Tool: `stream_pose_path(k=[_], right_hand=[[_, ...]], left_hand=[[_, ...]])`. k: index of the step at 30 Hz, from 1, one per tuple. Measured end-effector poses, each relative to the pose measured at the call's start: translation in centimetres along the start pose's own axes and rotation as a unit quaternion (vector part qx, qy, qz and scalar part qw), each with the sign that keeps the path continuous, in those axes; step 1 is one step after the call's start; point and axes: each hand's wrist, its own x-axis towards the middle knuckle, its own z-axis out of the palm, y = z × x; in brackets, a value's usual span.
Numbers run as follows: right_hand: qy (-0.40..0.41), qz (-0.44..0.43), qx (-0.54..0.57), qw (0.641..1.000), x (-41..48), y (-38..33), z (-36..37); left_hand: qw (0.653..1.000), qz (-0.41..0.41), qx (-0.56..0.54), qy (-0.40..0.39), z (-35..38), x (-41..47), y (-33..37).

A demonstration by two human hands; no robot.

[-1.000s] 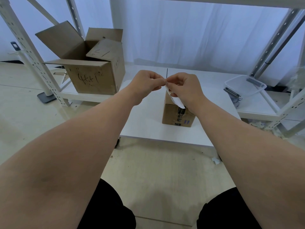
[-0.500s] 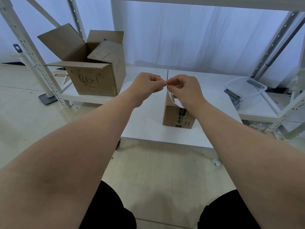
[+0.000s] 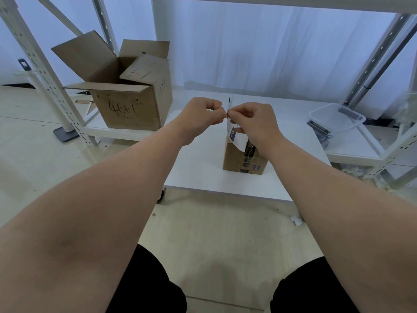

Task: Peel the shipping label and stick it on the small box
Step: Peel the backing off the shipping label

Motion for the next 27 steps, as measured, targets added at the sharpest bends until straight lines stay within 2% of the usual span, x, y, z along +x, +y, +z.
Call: stream_pose_path(k=[5,20,27], right_hand=[[-0.010,0.012,0.025,1.000,-0.2,-0.3,-0.1],[-0.008,0.045,0.046,0.998,-0.4,0.0,-0.4],[-0.006,0.086,0.130,0.988,-0.4,-0.2,-1.1]], left_hand=[[0.999,0.015,0.038,0.008,0.0,0.0,-0.1],[1.000,0.025,0.015,-0.009,0.4,0.5,-0.3],[0.999,0.018,-0.027,-0.022,0.5,0.5,-0.3]])
